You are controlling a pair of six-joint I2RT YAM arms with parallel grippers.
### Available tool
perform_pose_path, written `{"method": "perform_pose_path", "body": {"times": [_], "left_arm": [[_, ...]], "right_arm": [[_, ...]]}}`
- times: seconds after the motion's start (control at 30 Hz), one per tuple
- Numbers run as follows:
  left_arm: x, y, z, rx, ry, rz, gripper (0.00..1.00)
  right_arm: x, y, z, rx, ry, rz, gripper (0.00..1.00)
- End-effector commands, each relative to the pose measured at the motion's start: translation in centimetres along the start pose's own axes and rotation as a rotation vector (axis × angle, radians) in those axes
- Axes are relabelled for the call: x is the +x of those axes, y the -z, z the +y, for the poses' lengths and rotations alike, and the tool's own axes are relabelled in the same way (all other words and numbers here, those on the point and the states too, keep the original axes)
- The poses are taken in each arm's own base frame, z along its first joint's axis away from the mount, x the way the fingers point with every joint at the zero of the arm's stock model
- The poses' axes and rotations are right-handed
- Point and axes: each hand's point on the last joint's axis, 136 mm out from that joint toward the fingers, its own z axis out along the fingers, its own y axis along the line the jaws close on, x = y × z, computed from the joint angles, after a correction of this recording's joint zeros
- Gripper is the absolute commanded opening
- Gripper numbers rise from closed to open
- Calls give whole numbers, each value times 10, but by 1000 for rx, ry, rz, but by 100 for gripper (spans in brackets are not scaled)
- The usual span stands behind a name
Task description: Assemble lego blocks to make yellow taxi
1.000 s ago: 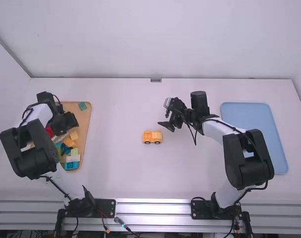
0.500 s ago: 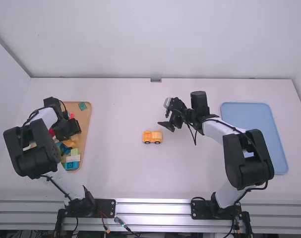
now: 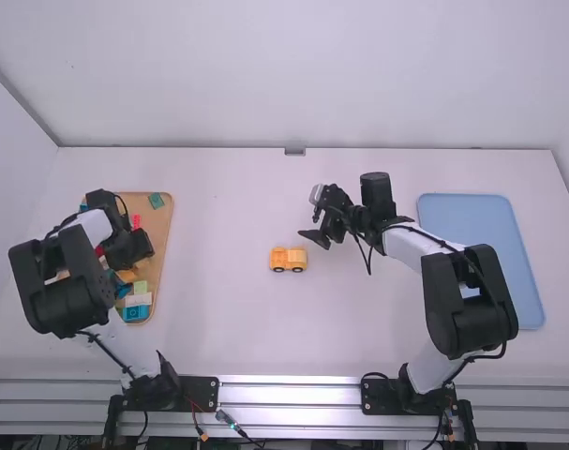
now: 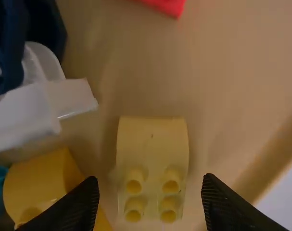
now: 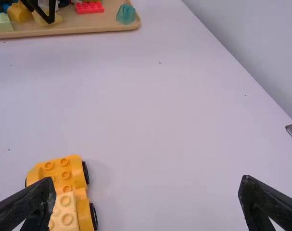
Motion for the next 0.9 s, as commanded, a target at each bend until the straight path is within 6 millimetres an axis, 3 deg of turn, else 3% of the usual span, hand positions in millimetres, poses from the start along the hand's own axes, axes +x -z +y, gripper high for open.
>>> {"method": "perform_pose_path", "body": {"times": [0.0, 0.4, 0.63, 0.87], "left_arm": [[3, -2, 0, -10, -10, 8, 57], [4, -11, 0, -8, -7, -21, 55], [2, -11, 0, -7, -8, -31, 41], [3, -11, 0, -8, 16, -26, 38]], "right_arm": [[-9, 3, -5, 10, 14, -16, 99], [-8, 3, -4, 7, 9, -13, 99], [-6, 3, -2, 0, -2, -5, 99], [-5, 3, -1, -5, -9, 0, 99]]}}
